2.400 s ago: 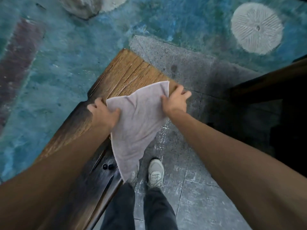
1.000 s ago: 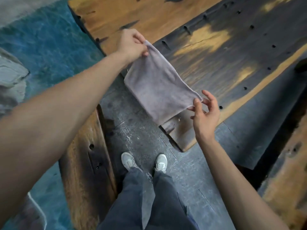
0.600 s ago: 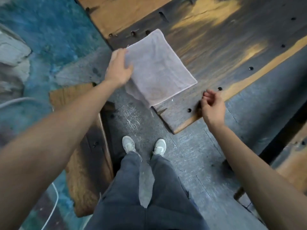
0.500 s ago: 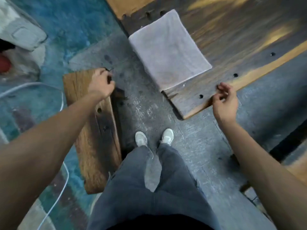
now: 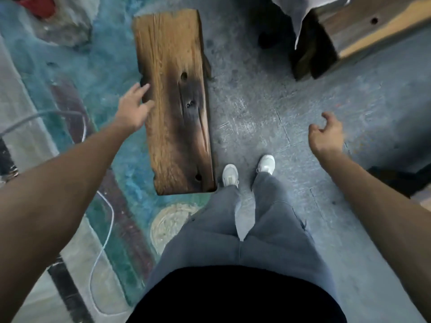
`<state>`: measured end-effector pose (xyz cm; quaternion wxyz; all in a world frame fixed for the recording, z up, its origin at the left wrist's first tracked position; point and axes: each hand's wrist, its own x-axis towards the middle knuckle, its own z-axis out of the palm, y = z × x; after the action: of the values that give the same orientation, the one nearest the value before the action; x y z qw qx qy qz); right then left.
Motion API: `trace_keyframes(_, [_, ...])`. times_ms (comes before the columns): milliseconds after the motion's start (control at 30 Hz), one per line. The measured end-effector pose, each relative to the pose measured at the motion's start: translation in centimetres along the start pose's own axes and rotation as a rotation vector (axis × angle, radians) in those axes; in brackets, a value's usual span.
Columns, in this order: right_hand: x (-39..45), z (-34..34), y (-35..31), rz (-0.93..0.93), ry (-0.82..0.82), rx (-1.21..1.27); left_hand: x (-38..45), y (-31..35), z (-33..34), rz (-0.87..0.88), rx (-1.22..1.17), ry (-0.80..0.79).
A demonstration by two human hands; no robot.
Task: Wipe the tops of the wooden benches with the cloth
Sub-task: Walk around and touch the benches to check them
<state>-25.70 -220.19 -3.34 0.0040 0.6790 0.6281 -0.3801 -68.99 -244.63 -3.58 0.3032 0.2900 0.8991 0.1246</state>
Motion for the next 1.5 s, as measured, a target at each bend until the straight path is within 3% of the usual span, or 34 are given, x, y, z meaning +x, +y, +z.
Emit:
trace_keyframes(133, [-7.6, 5.1, 3.0, 0.118, -0.115, 0.051, -3.1, 0.5, 2.2, 0.114, -0.086, -0.120])
trace_keyframes(300, [-15.0, 9.2, 5.9, 0.157, -0.112, 0.118, -6.1, -1.0, 5.5, -0.009, -0.224, -0.142])
trace_keyframes(567, [-28.4, 15.6, 12.9, 0.264, 0.005, 0.225, -12.3, -9.5, 7.2, 0.229, -0.068, -0.215])
trace_keyframes(800, [-40.0, 22.4, 17.7, 0.447, 0.037, 0.294, -17.9, -19.0, 6.6, 0.236, 0.161, -0.278])
trace_keyframes(967, [-45.1, 29.0, 16.6, 0.537, 0.044, 0.320, -17.7, -22.9, 5.0, 0.300, 0.228, -0.304])
trace_keyframes(1167, [-47.6, 39.5, 12.4, 0.505, 0.176, 0.447, -12.6, -28.3, 4.0, 0.452, 0.211, -0.254])
trace_keyframes(1367, [-42.6, 47.1, 7.9, 0.435, 0.180, 0.603, -7.1, -33.8, 5.0, 0.299, 0.076, -0.190])
trace_keyframes(1500, [-34.3, 50.5, 6.9, 0.460, 0.253, 0.857, -2.8, -34.2, 11.0, 0.196, -0.091, -0.175])
